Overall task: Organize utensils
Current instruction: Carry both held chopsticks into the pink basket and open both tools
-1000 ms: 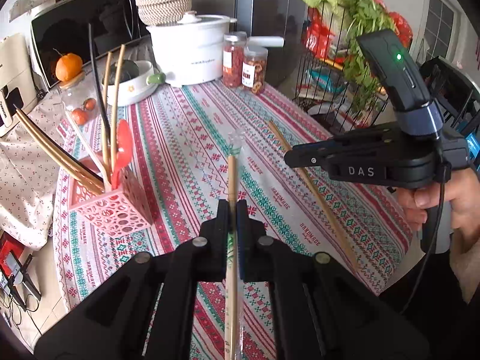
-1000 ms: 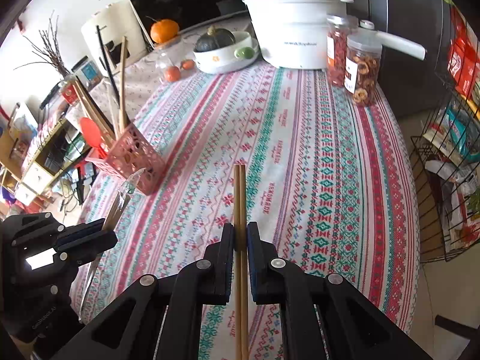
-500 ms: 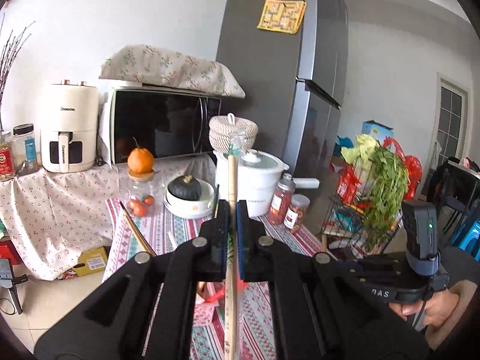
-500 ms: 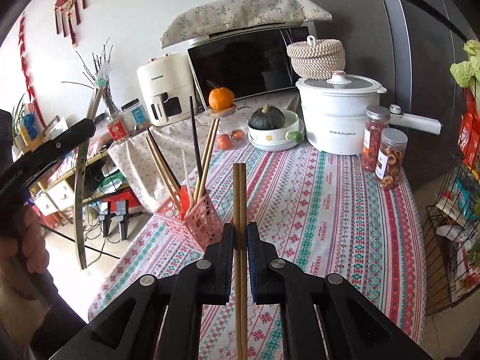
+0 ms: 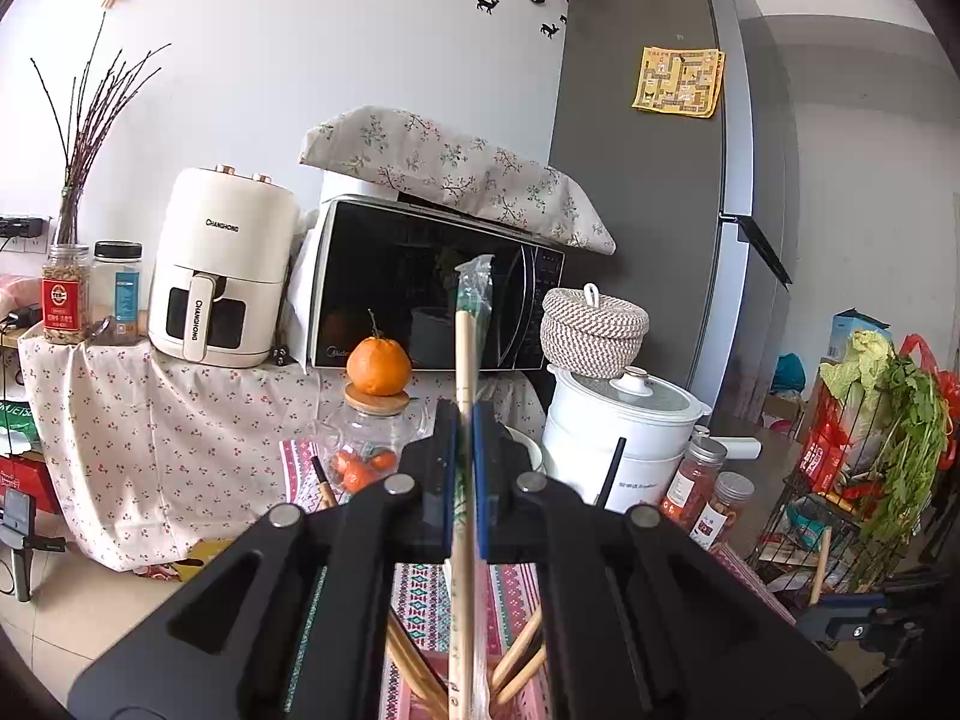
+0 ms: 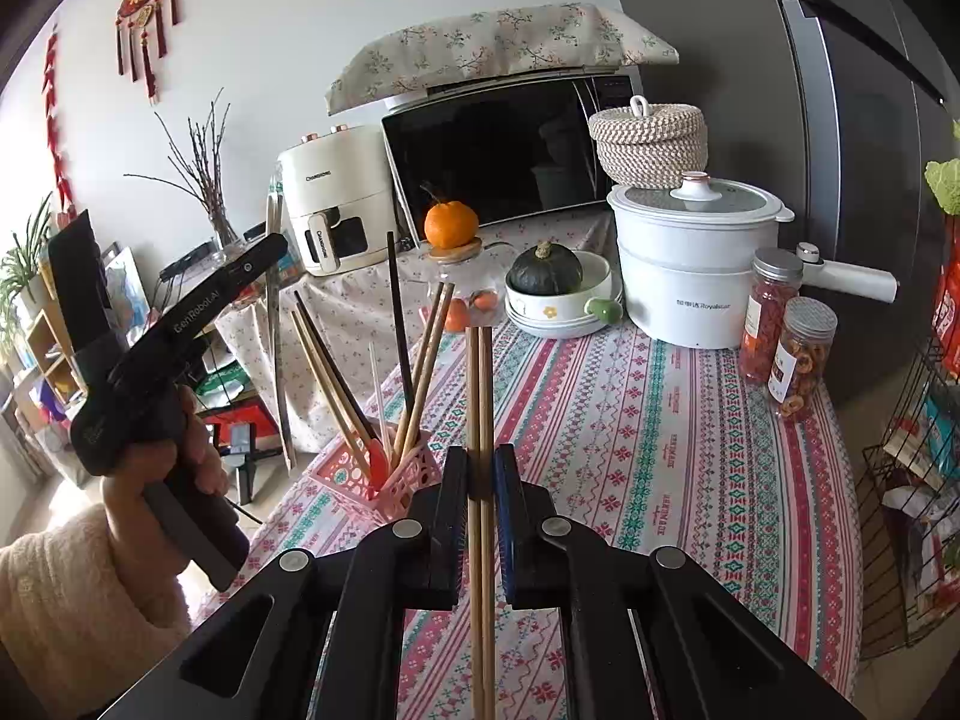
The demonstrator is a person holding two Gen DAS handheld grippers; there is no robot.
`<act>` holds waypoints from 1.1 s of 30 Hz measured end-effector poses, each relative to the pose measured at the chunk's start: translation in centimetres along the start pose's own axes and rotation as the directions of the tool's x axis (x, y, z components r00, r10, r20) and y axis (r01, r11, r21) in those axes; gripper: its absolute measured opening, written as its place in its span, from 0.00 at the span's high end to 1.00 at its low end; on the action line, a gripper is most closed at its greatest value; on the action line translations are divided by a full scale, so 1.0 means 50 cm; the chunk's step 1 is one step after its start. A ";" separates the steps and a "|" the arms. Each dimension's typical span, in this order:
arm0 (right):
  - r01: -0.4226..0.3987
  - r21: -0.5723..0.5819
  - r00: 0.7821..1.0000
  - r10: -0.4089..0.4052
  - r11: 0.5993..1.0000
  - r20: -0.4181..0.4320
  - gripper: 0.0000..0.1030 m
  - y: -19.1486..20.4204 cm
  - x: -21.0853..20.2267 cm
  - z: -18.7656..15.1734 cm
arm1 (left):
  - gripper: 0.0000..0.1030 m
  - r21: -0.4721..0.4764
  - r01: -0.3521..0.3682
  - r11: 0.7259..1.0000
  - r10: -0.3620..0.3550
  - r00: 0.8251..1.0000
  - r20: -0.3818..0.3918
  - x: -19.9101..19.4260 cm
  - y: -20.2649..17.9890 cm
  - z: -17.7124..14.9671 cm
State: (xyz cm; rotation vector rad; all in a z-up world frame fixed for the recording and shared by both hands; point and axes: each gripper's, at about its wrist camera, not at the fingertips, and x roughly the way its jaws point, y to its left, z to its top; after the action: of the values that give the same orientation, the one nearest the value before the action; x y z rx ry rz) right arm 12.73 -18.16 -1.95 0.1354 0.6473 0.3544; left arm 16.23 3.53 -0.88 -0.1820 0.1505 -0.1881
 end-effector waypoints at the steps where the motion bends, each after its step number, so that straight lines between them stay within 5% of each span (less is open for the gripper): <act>1: 0.000 0.000 1.000 0.000 1.000 0.001 0.91 -0.001 0.002 0.002 | 0.94 0.007 -0.007 1.000 0.006 1.000 0.007 0.004 0.000 -0.007; 9: 0.002 -0.006 1.000 -0.002 1.000 0.011 0.91 0.001 0.016 0.006 | 0.94 0.052 -0.039 0.998 0.039 0.999 0.015 0.025 0.009 -0.057; 16: -0.004 0.007 0.998 0.003 1.000 0.057 0.91 0.014 0.001 0.014 | 0.92 0.049 -0.030 0.998 0.034 0.996 -0.084 0.022 0.020 -0.085; 19: -0.007 0.013 0.996 0.006 1.000 0.090 0.91 0.025 -0.015 0.024 | 0.85 0.071 -0.022 0.997 0.033 0.988 -0.153 0.012 0.018 -0.077; 23: -0.033 0.015 0.990 0.031 0.999 0.136 0.91 0.046 -0.047 0.041 | 0.49 0.115 -0.007 0.993 0.033 0.973 -0.228 -0.020 0.014 -0.050; 25: -0.037 0.003 0.985 0.036 0.999 0.168 0.91 0.063 -0.067 0.049 | 0.44 0.132 -0.001 0.991 0.037 0.962 -0.270 -0.041 0.018 -0.035; 28: -0.050 -0.013 0.975 0.052 0.999 0.218 0.91 0.091 -0.096 0.062 | 0.36 0.128 -0.003 0.992 0.052 0.924 -0.379 -0.065 0.036 -0.019; 30: -0.052 -0.016 0.966 0.055 0.998 0.252 0.91 0.109 -0.108 0.073 | 0.23 0.100 -0.016 0.995 0.064 0.866 -0.497 -0.070 0.058 -0.022; 33: -0.052 -0.002 0.956 0.050 0.999 0.290 0.91 0.133 -0.114 0.088 | 0.21 0.021 -0.035 0.999 0.040 0.776 -0.630 -0.082 0.096 -0.055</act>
State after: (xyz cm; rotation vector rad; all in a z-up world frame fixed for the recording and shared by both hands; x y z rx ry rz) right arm 9.36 -14.09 6.28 0.2054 0.3542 0.3741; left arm 12.62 8.52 -3.93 -0.1005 0.8305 -0.2046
